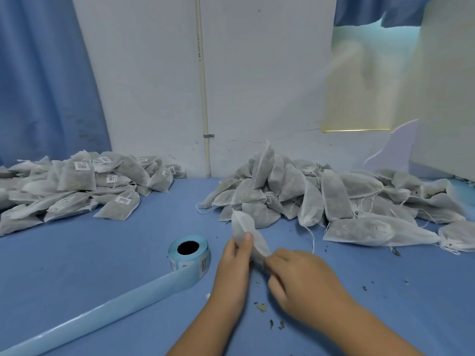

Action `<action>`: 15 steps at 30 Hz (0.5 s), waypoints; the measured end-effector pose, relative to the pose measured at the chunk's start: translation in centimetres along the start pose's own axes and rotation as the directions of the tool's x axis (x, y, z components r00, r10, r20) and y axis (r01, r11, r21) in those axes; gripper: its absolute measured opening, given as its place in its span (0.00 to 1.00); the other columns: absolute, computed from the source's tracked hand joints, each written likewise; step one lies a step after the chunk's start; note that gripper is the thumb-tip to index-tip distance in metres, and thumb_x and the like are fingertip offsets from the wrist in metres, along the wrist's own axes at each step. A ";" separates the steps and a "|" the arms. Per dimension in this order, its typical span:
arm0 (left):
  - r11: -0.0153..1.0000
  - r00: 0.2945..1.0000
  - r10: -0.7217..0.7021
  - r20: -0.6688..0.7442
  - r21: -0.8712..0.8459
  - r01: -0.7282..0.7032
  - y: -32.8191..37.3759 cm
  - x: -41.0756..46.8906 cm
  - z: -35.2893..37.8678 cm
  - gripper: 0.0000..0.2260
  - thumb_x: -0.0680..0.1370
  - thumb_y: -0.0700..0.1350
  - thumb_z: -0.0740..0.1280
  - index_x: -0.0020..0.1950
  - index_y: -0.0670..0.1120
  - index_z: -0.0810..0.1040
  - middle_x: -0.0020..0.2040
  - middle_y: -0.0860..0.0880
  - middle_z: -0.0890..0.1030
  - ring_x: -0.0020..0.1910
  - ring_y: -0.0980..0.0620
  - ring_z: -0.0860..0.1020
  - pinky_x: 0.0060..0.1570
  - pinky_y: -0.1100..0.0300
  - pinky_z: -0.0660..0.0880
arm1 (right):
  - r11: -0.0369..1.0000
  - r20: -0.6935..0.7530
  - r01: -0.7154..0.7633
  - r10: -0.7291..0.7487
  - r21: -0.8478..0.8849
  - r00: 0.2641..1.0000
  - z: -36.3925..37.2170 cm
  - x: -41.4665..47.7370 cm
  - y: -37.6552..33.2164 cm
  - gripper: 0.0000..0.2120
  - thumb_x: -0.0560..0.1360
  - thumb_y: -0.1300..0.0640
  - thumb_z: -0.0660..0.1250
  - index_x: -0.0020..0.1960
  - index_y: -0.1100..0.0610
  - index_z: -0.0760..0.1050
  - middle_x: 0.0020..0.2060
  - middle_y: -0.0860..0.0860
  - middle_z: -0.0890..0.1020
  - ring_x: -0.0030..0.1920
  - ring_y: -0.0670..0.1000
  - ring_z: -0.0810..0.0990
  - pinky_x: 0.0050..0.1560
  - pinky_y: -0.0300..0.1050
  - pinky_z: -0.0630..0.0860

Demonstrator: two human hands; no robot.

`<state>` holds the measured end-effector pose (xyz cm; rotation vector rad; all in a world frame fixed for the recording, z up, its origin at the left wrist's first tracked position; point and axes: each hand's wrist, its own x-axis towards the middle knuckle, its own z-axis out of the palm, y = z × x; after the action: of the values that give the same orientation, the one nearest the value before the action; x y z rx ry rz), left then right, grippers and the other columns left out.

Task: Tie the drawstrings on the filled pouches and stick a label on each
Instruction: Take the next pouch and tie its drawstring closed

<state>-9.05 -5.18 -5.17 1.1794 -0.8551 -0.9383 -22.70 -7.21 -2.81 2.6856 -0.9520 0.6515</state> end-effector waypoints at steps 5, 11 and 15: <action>0.984 0.999 -0.045 0.009 -0.173 0.046 0.2 -0.2 -0.2 0.21 0.72 0.55 0.72 0.57 0.43 0.78 0.50 0.44 0.84 0.51 0.44 0.84 0.49 0.50 0.81 | 0.950 0.024 0.249 -0.258 0.189 0.966 -0.7 -1.1 -1.9 0.10 0.70 0.54 0.58 0.39 0.52 0.78 0.35 0.46 0.80 0.35 0.50 0.76 0.38 0.43 0.72; 0.895 0.889 -0.319 0.328 -0.206 0.397 1.3 -1.2 -0.3 0.15 0.68 0.49 0.64 0.40 0.38 0.80 0.33 0.41 0.77 0.30 0.46 0.77 0.32 0.61 0.74 | 0.580 -0.256 0.001 0.359 0.815 0.898 -0.9 -1.1 -0.2 0.08 0.73 0.60 0.66 0.42 0.49 0.81 0.37 0.40 0.81 0.38 0.43 0.79 0.42 0.34 0.73; 0.881 0.786 -0.397 0.474 -0.042 0.471 1.8 -1.6 -0.1 0.16 0.65 0.49 0.62 0.38 0.43 0.86 0.37 0.44 0.82 0.24 0.48 0.75 0.26 0.64 0.72 | 0.335 -0.019 -0.174 0.503 0.926 0.864 -1.3 -0.8 2.7 0.15 0.77 0.61 0.66 0.57 0.43 0.76 0.55 0.40 0.79 0.54 0.43 0.79 0.58 0.44 0.74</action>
<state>-9.33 -3.42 -3.54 1.0493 -0.8636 -1.6869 -25.41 -8.35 -1.88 2.9813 -1.3700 2.2249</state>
